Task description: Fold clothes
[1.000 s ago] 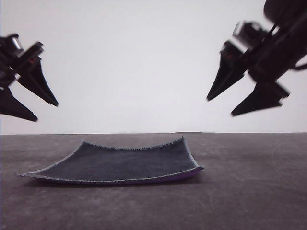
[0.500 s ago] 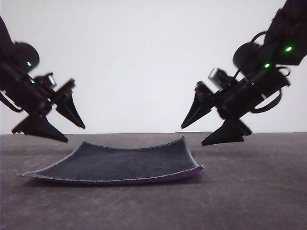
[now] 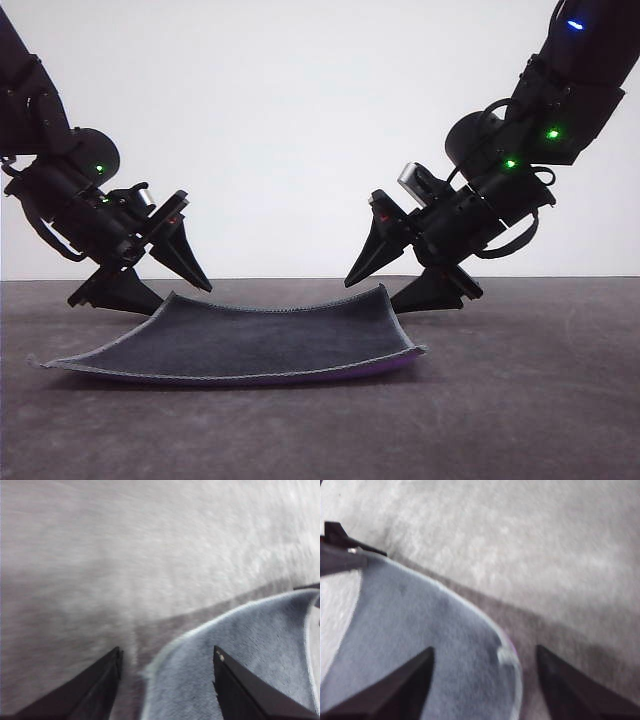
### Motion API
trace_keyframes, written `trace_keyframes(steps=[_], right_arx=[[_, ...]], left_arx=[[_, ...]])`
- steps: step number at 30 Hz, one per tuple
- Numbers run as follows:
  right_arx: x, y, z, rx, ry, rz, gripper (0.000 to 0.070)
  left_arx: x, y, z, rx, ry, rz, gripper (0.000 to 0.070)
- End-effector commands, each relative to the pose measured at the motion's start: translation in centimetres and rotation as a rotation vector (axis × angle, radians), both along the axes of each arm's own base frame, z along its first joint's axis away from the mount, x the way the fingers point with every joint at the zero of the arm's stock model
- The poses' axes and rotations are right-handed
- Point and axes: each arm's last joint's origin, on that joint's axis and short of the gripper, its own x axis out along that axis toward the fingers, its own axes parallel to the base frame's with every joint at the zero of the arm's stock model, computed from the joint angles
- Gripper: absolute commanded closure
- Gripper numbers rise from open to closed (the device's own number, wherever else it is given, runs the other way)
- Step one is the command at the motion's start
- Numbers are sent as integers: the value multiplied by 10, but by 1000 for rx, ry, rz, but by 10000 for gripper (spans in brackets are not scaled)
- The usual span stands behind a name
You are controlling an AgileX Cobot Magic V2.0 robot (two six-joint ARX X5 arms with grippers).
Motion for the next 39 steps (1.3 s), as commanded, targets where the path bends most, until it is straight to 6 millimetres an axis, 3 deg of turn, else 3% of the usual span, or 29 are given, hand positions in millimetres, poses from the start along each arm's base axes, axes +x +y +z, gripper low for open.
trace_keyframes(steps=[1, 3, 6, 9, 11, 12, 18, 27, 39], right_arx=[[5, 3, -3, 5, 3, -8, 390], [5, 3, -3, 4, 7, -10, 419], [5, 3, -3, 3, 5, -10, 529], [5, 3, -3, 1, -2, -6, 678], [5, 3, -3, 0, -5, -3, 697], [5, 3, -3, -2, -8, -1, 697], [5, 0, 0, 72, 21, 69, 697], [0, -12, 7, 181, 177, 192, 697], [-25, -16, 5, 167, 349, 301, 697]], left_arx=[[4, -3, -10, 1, 9, -19, 350], [4, -4, -10, 1, 8, -22, 350], [4, -4, -10, 1, 11, -22, 356], [4, -4, -10, 2, 14, -22, 543], [3, -4, -10, 3, 22, -23, 680], [3, -4, -10, 3, 26, -23, 700], [-2, -2, -8, -10, 64, -68, 700], [-10, 9, 21, -3, 177, -186, 700], [-32, 10, 32, -4, 334, -313, 700]])
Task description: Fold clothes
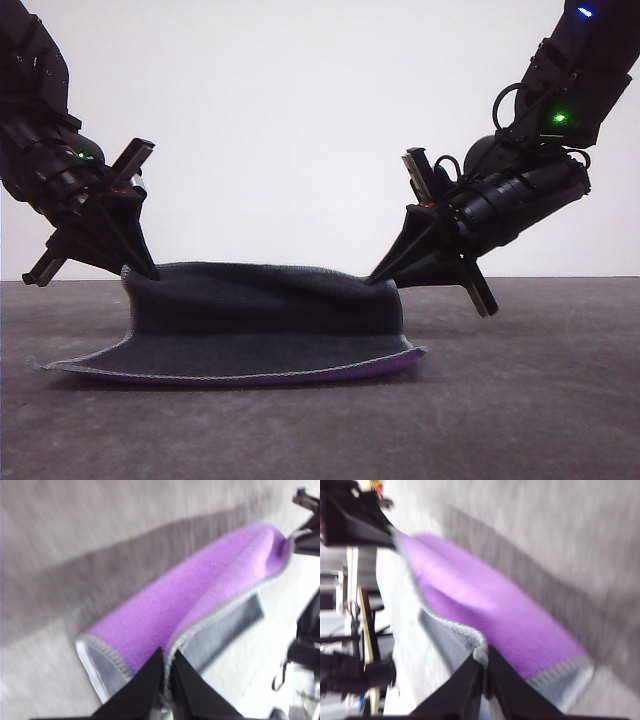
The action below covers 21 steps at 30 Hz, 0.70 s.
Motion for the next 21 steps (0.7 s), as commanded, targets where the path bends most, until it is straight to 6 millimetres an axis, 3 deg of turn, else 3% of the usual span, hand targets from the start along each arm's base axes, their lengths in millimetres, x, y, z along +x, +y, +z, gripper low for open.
trace_keyframes(steps=[1, 11, 21], right_arx=[[0, 2, 2, 4, -49, 48, 697], [-13, 2, -1, -21, 21, 108, 697], [-17, 11, -1, -22, 22, 136, 696]], left_arx=[[2, -2, -1, -10, -17, -40, 700], [-14, -1, 2, -10, 133, -77, 700], [-17, -4, 2, -8, 159, -87, 689]])
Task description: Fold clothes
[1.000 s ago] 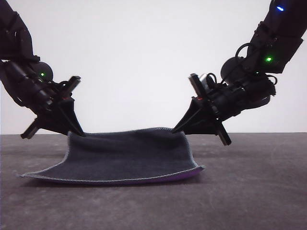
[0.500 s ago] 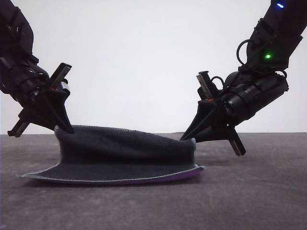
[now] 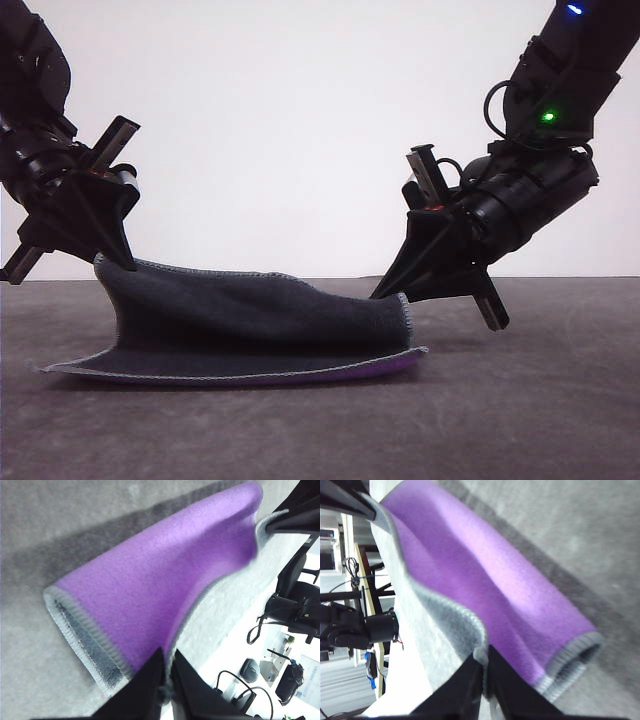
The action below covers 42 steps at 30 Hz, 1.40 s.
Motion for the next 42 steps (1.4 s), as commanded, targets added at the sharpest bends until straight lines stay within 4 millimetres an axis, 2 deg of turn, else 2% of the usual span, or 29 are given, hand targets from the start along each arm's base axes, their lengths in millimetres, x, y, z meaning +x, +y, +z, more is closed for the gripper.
trace_keyframes(steps=[1, 5, 8, 11, 14, 17, 22, 25, 28, 33, 37, 42], right_arx=[[4, 3, 3, 13, -29, 15, 695], [4, 1, 3, 12, -29, 10, 677], [5, -2, 3, 12, -26, 2, 571], [4, -3, 3, 10, -18, 1, 486], [3, -4, 3, 8, -15, 10, 453], [2, -4, 2, 6, -6, 12, 387], [2, -4, 3, 6, -7, 12, 361], [0, -7, 11, 8, -30, 19, 357], [-3, -12, 29, -1, -87, 14, 356], [-15, -25, 77, -82, -242, -27, 356], [-38, -35, 121, -201, -381, -66, 356], [-77, -48, 171, -347, -531, -131, 356]], left_arx=[[4, -3, -1, -7, -8, -17, 663], [3, -3, -1, -6, 4, -17, 511], [2, -2, -1, -5, 13, -17, 416], [1, -2, 0, -5, 21, -18, 408], [0, -2, 0, -5, 32, -20, 393], [0, -2, 0, -5, 37, -20, 375], [-1, -2, 1, -7, 34, -19, 374], [-3, -2, 10, -11, 3, -22, 375], [-7, 1, 29, -17, -76, -18, 375], [-15, 11, 72, 6, -269, 39, 375], [-30, 20, 109, 136, -418, 108, 375], [-56, 28, 149, 270, -561, 182, 375]])
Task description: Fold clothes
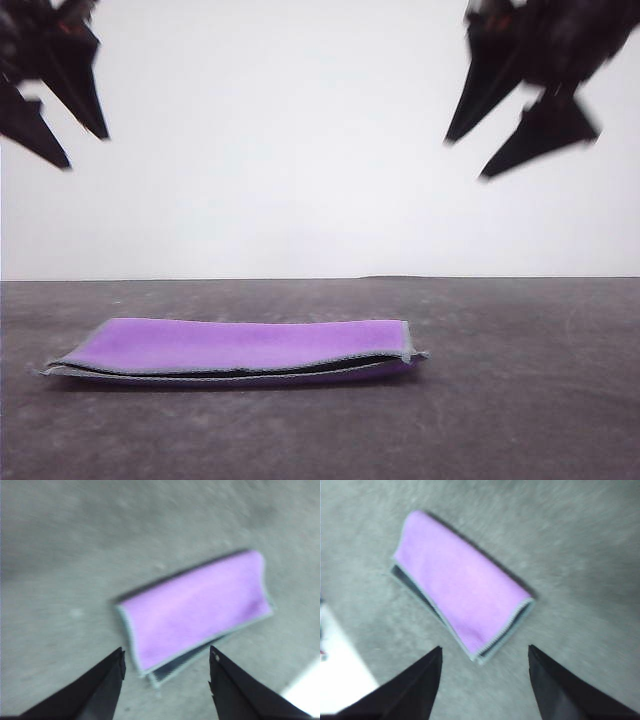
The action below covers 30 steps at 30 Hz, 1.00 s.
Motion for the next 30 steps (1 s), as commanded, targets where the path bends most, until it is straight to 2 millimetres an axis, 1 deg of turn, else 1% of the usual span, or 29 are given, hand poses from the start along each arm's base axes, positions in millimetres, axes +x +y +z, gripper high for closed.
trace_keyframes(steps=[1, 5, 9, 12, 15, 17, 19, 23, 26, 30], right_arx=[[-11, -3, 17, -36, -55, -10, 356], [-47, -11, 45, -65, -137, -38, 356], [-77, -19, 64, -85, -222, -75, 356], [-92, -24, 71, -103, -268, -114, 356], [-103, -26, 68, -104, -279, -123, 356], [-106, -27, 59, -104, -264, -126, 356], [-105, -26, 44, -102, -237, -136, 356], [-97, -25, 0, -91, -160, -166, 356], [-88, -21, -41, -29, -117, -194, 356], [-76, -15, -83, 143, -8, -190, 356]], left_arx=[[-6, 1, 12, 7, -27, 34, 375], [-27, 2, 30, 32, -68, 45, 375], [-43, 3, 39, 44, -102, 52, 375], [-56, 3, 36, 46, -105, 66, 375], [-70, 4, 24, 47, -91, 78, 375], [-80, 4, 12, 46, -89, 82, 375], [-89, 4, -1, 39, -81, 98, 375], [-104, 4, -22, 35, -62, 112, 377], [-107, 4, -27, 34, -52, 115, 381], [-104, 4, -25, 26, -78, 129, 381]])
